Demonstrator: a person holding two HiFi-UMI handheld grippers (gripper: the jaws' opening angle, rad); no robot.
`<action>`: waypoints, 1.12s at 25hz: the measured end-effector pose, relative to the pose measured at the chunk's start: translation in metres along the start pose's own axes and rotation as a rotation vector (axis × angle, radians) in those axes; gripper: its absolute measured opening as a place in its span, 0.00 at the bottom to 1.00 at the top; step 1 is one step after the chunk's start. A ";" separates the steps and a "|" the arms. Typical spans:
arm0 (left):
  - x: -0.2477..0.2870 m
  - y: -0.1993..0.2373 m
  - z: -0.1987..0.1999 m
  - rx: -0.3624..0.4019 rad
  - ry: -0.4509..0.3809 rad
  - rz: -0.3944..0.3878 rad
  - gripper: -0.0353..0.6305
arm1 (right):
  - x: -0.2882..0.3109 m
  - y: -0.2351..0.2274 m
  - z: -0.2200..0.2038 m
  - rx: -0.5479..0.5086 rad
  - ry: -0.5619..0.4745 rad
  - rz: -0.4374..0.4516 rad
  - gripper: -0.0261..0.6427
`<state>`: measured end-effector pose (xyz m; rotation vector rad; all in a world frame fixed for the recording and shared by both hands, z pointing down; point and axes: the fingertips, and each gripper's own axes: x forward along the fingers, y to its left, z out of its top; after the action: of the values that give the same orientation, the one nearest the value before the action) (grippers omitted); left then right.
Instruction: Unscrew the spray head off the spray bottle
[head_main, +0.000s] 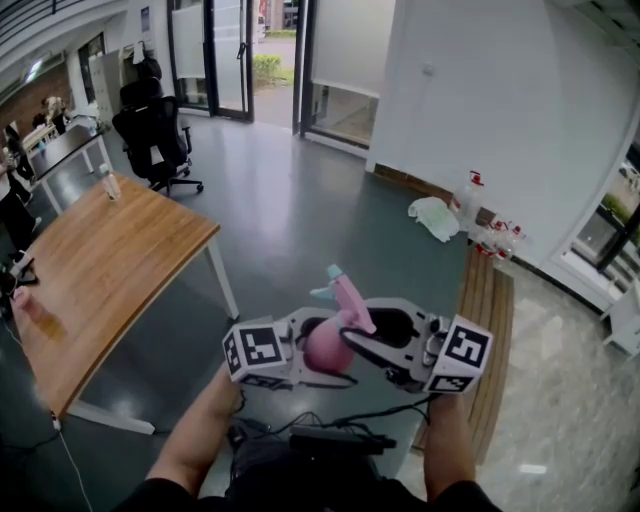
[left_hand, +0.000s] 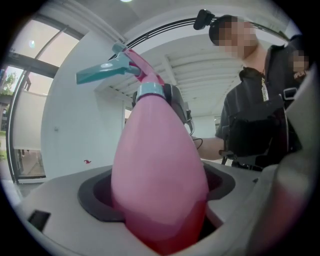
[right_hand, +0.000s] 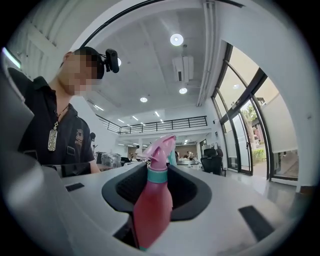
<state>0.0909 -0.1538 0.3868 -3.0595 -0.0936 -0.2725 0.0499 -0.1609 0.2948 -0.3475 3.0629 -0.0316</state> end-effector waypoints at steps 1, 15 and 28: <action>0.000 0.000 0.001 0.002 -0.002 0.004 0.72 | 0.000 0.000 0.000 -0.003 -0.002 -0.001 0.24; -0.009 0.061 -0.014 -0.019 0.013 0.453 0.72 | -0.015 -0.029 -0.008 0.027 -0.042 -0.310 0.33; -0.020 0.089 -0.035 -0.002 0.131 0.680 0.72 | 0.010 -0.056 -0.024 0.145 -0.017 -0.504 0.32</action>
<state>0.0715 -0.2461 0.4121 -2.8422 0.9223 -0.4104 0.0513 -0.2177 0.3193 -1.0842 2.8453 -0.2674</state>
